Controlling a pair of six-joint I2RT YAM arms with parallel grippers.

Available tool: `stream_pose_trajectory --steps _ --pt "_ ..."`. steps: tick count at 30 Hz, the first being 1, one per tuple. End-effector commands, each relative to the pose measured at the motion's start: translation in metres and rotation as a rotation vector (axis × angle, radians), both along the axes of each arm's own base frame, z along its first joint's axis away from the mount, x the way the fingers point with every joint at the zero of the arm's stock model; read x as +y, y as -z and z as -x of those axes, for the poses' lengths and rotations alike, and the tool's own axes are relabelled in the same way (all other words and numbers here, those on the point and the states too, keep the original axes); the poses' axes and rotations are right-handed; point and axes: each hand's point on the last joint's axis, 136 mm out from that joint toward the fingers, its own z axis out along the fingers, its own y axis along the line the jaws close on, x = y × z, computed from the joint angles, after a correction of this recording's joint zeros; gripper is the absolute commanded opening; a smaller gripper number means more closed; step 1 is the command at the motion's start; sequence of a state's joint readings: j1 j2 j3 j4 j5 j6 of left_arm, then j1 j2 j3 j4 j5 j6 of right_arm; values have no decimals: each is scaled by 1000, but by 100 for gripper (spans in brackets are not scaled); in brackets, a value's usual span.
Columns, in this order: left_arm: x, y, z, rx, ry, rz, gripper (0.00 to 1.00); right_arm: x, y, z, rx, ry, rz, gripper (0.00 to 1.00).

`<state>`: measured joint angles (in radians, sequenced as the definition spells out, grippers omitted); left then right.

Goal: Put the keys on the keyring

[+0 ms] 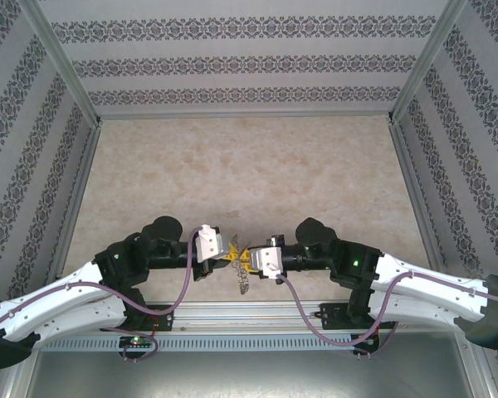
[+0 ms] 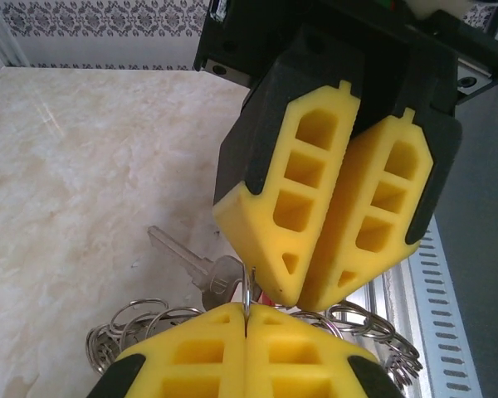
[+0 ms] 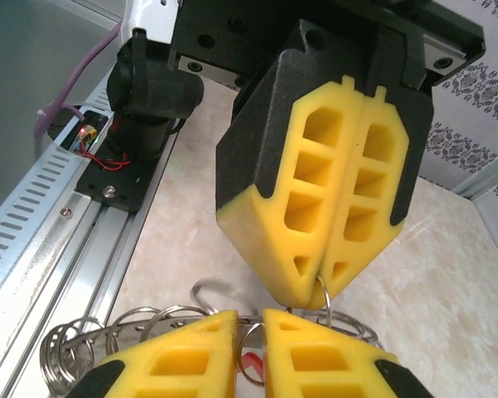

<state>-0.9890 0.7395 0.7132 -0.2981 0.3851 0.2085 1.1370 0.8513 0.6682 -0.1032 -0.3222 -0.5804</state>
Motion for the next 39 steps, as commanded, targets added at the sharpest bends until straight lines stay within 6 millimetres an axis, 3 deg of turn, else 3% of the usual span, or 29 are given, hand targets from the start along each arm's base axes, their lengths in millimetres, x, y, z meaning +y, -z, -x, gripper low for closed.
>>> stream_pose_trajectory --steps 1,9,17,21,30,39 --pt "-5 -55 1 -90 9 161 0 -3 10 4 -1 -10 24 15" --pt "-2 -59 1 -103 3 175 0 -11 5 -1 -16 41 -3 17" --pt "2 -61 3 -131 3 199 0 -24 -37 -4 -15 106 -160 25" --pt "2 -57 5 -155 19 220 0 -19 -59 -5 30 105 -215 27" --pt "-2 -50 4 -194 32 224 0 -3 -79 0 122 54 -272 27" --pt "-2 -50 6 -203 46 219 0 -5 -66 -11 144 116 -245 28"
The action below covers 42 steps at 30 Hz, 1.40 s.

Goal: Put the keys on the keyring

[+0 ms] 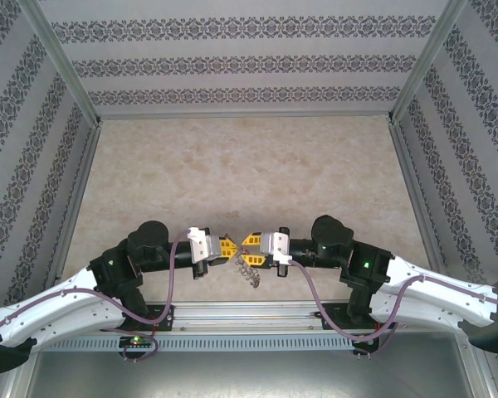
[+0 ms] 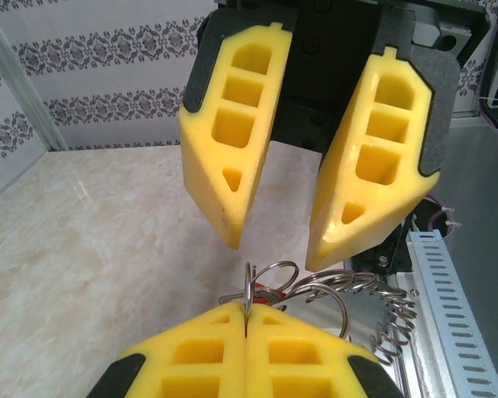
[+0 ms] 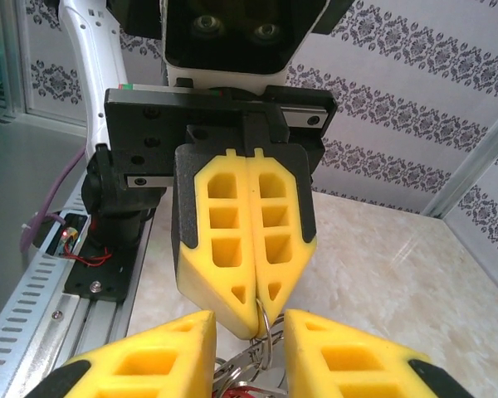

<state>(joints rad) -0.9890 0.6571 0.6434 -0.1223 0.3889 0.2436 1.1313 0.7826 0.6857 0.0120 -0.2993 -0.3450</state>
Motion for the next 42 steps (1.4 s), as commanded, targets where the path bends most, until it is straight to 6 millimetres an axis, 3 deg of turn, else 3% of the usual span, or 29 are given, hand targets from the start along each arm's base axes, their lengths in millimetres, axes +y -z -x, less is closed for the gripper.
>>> stream_pose_trajectory --steps 1,17,33,42 --pt "-3 -21 5 -69 34 68 0 -1 -10 -8 13 35 -33 28" --pt "-1 -25 8 -74 42 81 0 -14 -6 -11 27 69 -50 28" --pt "-1 -25 10 -68 50 78 0 -1 5 -8 55 13 -3 25" --pt "-2 -25 10 -62 53 78 0 4 6 -11 56 13 11 13"
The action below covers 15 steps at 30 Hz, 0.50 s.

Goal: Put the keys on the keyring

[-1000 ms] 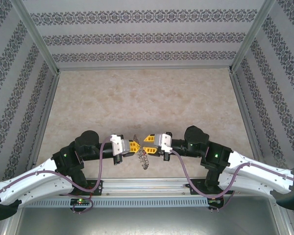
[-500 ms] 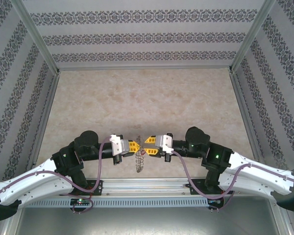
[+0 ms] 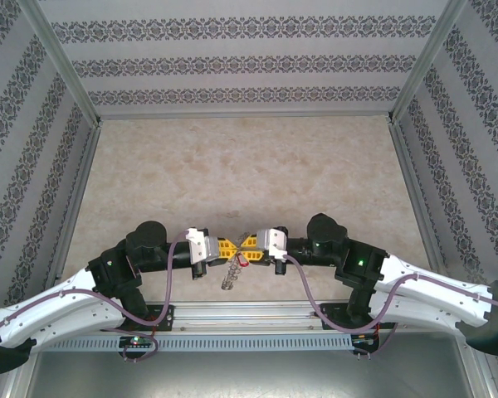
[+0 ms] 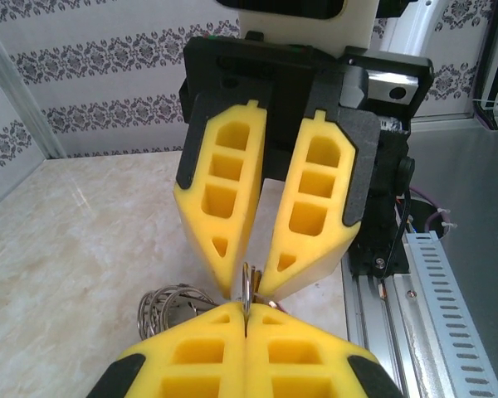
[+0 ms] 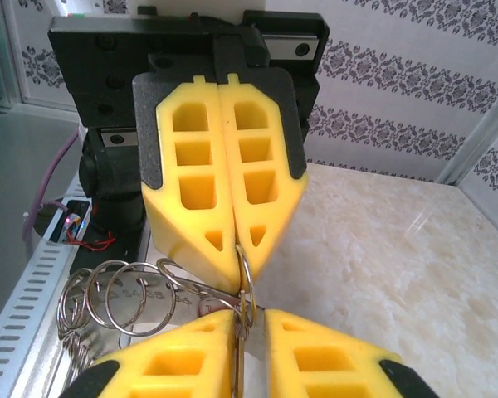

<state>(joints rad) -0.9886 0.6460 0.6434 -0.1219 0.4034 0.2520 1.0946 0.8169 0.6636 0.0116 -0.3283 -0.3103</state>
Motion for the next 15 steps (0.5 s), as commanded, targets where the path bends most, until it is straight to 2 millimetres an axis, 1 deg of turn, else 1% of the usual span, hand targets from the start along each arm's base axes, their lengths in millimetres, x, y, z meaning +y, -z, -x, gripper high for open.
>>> stream_pose_trajectory --steps 1,5,8,10,12,15 --pt "-3 -21 7 -50 38 68 0 2 -15 -2 -9 -2 -32 11" --pt "-2 -20 7 -42 34 61 0 0 -16 -2 -15 -2 -27 0" --pt "-1 -15 4 -22 20 22 0 -2 -19 -1 -25 0 -27 0" --pt "1 -10 0 -9 -5 -21 1 -3 -17 -2 -24 7 -7 0" --pt "4 -5 -5 -2 -41 -76 11 -4 -12 -4 -19 15 44 0" --pt "7 0 -9 5 -61 -147 18 -5 -3 -9 -6 36 132 0"
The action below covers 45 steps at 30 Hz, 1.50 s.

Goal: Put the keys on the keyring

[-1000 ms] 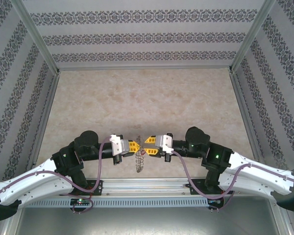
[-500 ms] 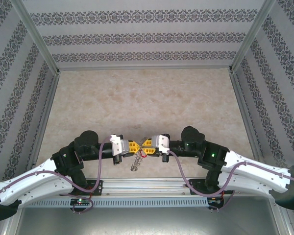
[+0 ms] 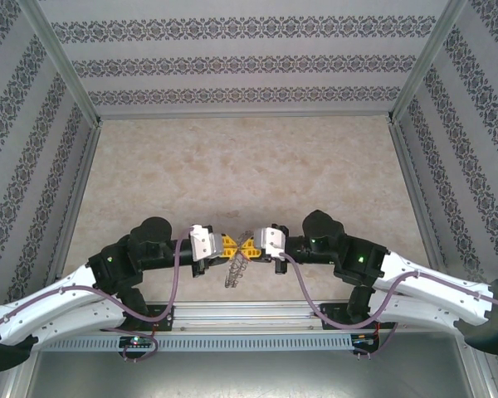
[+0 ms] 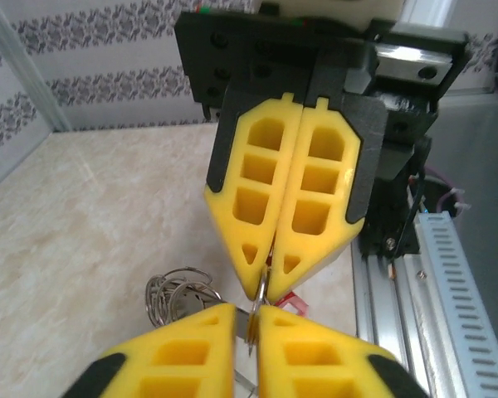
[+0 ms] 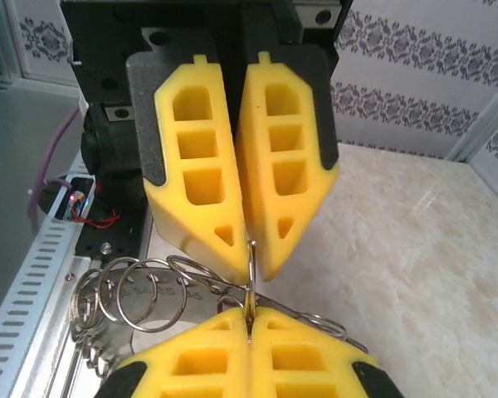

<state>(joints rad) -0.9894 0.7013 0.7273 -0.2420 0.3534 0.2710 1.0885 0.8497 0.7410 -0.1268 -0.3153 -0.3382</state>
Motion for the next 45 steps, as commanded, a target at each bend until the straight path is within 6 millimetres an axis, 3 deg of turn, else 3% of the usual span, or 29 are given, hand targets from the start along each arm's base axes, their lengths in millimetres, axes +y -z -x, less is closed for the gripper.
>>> stream_pose_trajectory --steps 1,9,18,21,28,31,33,45 --pt "6 -2 -1 -12 -14 -80 19 -4 -5 -7 -12 33 72 0" --pt "2 -2 -2 -3 9 -151 19 -3 -8 -6 12 27 154 0" --pt "-6 -1 0 13 40 -146 9 1 -12 -1 17 -10 166 0" --pt "-9 -2 1 14 49 -130 0 0 -17 1 11 -18 150 0" --pt "-12 -19 4 -9 51 26 0 -3 -21 4 8 -21 116 0" --pt "-8 -34 8 -40 49 131 0 -4 -20 5 19 -11 90 16" --pt "-6 -42 11 -55 58 187 0 -5 -20 5 25 -8 72 21" --pt "-7 -47 26 -61 136 309 0 -2 -34 16 32 -64 -14 25"
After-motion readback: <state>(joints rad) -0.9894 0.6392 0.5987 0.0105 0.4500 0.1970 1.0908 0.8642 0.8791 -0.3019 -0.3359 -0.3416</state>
